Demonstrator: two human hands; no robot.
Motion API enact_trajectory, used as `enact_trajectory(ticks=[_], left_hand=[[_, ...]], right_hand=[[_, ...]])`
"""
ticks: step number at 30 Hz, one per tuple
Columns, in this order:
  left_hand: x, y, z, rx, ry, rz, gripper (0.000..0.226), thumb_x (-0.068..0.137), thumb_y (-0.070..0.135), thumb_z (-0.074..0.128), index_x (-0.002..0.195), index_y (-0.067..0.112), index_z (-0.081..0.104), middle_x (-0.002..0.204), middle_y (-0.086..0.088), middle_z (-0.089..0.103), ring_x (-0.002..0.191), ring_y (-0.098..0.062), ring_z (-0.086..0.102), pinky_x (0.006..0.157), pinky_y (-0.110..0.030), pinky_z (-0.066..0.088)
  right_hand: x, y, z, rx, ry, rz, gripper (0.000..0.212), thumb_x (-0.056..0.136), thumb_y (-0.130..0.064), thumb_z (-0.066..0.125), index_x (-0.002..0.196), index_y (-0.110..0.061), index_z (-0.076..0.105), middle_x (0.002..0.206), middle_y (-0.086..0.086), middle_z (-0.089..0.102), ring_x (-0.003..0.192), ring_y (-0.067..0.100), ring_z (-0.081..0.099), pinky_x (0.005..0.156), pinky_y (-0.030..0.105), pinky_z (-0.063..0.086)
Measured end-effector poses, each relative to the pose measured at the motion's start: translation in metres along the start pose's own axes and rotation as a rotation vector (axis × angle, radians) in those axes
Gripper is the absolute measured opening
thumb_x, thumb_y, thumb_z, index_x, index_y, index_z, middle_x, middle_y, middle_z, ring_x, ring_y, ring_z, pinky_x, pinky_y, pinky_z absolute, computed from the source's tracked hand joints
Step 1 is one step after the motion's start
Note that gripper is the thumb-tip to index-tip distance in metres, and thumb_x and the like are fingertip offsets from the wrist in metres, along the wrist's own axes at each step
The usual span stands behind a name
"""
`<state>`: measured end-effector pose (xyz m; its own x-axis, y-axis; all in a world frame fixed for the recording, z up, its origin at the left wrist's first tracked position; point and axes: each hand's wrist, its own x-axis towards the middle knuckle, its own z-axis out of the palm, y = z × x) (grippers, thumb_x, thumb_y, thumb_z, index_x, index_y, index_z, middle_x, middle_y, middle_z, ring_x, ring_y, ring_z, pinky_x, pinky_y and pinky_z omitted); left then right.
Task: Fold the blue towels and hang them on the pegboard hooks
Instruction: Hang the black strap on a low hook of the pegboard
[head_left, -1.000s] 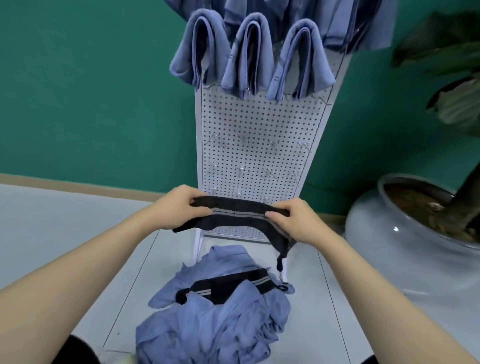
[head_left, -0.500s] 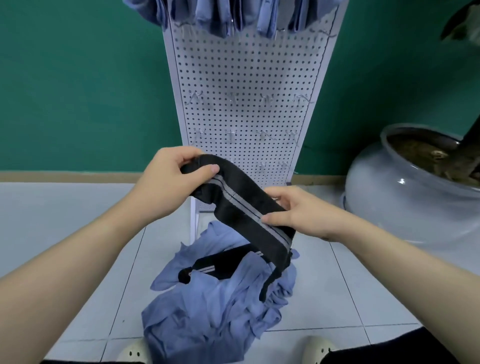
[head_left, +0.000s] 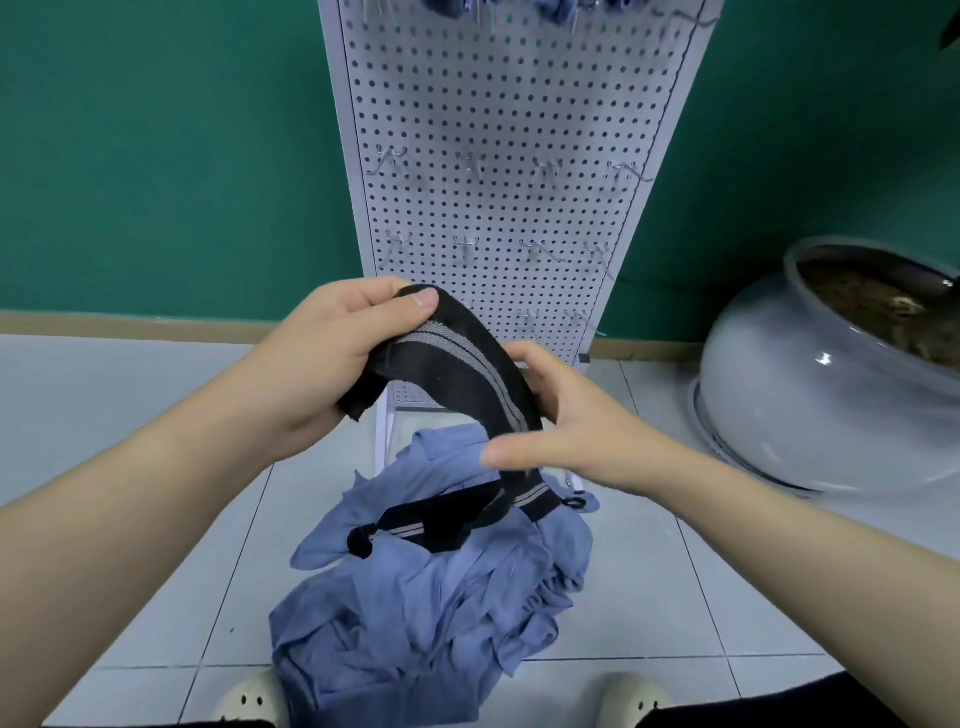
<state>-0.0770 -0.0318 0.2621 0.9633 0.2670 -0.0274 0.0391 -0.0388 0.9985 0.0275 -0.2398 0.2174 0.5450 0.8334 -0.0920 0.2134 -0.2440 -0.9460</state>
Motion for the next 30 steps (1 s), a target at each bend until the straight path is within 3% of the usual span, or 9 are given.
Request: enact_trajectory(ticks=[2,4,6,9,15,18,21,26,30], left_hand=[[-0.001,0.002,0.002,-0.049,-0.005,-0.021,0.022,0.095,0.031,0.067,0.095,0.010,0.068,0.078,-0.005,0.066,0.060,-0.014,0.054,0.055,-0.036,0.017],[-0.002,0.005,0.005,-0.134,0.004,-0.038,0.025,0.096,0.029,0.063,0.101,0.005,0.069,0.085,-0.008,0.071,0.069,-0.015,0.066,0.054,-0.032,0.037],[-0.002,0.006,0.006,-0.229,0.008,-0.056,0.036,0.097,0.027,0.061,0.114,-0.003,0.068,0.103,-0.013,0.074,0.091,-0.021,0.070,0.085,-0.036,0.060],[-0.001,0.007,0.007,-0.362,0.073,-0.111,0.030,0.099,0.025,0.055,0.114,0.005,0.072,0.113,-0.008,0.075,0.104,-0.020,0.069,0.109,-0.042,0.052],[-0.007,0.015,0.011,-0.558,0.095,-0.118,0.024,0.088,0.025,0.061,0.096,0.012,0.080,0.103,-0.003,0.079,0.095,-0.016,0.075,0.088,-0.032,0.061],[-0.007,0.016,0.011,-0.585,0.090,-0.112,0.028,0.087,0.024,0.061,0.105,0.009,0.077,0.104,-0.003,0.078,0.092,-0.014,0.075,0.084,-0.030,0.061],[-0.006,0.013,0.012,-0.542,0.063,-0.125,0.030,0.094,0.025,0.057,0.114,0.010,0.073,0.110,-0.003,0.077,0.094,-0.014,0.073,0.081,-0.026,0.061],[-0.004,0.000,0.019,-0.352,0.068,-0.128,0.025,0.097,0.023,0.059,0.107,0.006,0.074,0.099,-0.005,0.077,0.082,-0.013,0.071,0.069,-0.024,0.060],[-0.003,-0.011,0.023,-0.012,0.048,-0.101,0.026,0.097,0.020,0.066,0.073,0.011,0.068,0.073,-0.001,0.071,0.066,-0.010,0.064,0.077,-0.031,0.055]], right_hand=[[-0.001,-0.004,0.006,-0.129,0.039,-0.035,0.073,0.075,-0.029,0.091,0.136,-0.031,0.050,0.126,-0.011,0.068,0.119,0.009,0.065,0.106,0.040,0.052],[-0.003,-0.009,0.009,-0.196,0.080,-0.055,0.073,0.082,-0.024,0.086,0.141,-0.035,0.044,0.128,-0.014,0.064,0.117,0.004,0.063,0.105,0.036,0.051],[-0.005,-0.013,0.009,-0.230,0.120,-0.084,0.082,0.085,-0.024,0.082,0.150,-0.036,0.034,0.134,-0.018,0.058,0.121,0.000,0.059,0.104,0.025,0.048],[-0.006,-0.017,0.008,-0.283,0.180,-0.119,0.099,0.082,-0.037,0.080,0.158,-0.041,0.018,0.146,-0.019,0.048,0.134,0.000,0.048,0.111,0.025,0.039],[0.000,-0.018,0.005,-0.443,0.332,-0.182,0.073,0.081,-0.028,0.060,0.152,-0.030,0.042,0.123,-0.011,0.052,0.114,-0.008,0.047,0.094,0.009,0.032],[0.002,-0.020,0.000,-0.373,0.399,-0.233,0.042,0.089,-0.013,0.052,0.123,-0.034,0.067,0.096,-0.015,0.062,0.085,-0.004,0.054,0.075,0.011,0.037],[0.006,-0.022,-0.005,-0.255,0.485,-0.229,0.042,0.099,-0.001,0.045,0.100,-0.035,0.069,0.091,-0.002,0.073,0.075,0.016,0.060,0.068,0.027,0.044],[0.008,-0.025,-0.009,-0.118,0.547,-0.116,0.052,0.100,-0.003,0.047,0.063,-0.038,0.058,0.058,-0.012,0.049,0.057,0.007,0.038,0.055,0.023,0.032],[0.014,-0.022,-0.009,-0.093,0.487,-0.033,0.023,0.105,-0.025,0.055,0.089,-0.011,0.062,0.075,0.000,0.064,0.070,0.018,0.061,0.072,0.037,0.051]])
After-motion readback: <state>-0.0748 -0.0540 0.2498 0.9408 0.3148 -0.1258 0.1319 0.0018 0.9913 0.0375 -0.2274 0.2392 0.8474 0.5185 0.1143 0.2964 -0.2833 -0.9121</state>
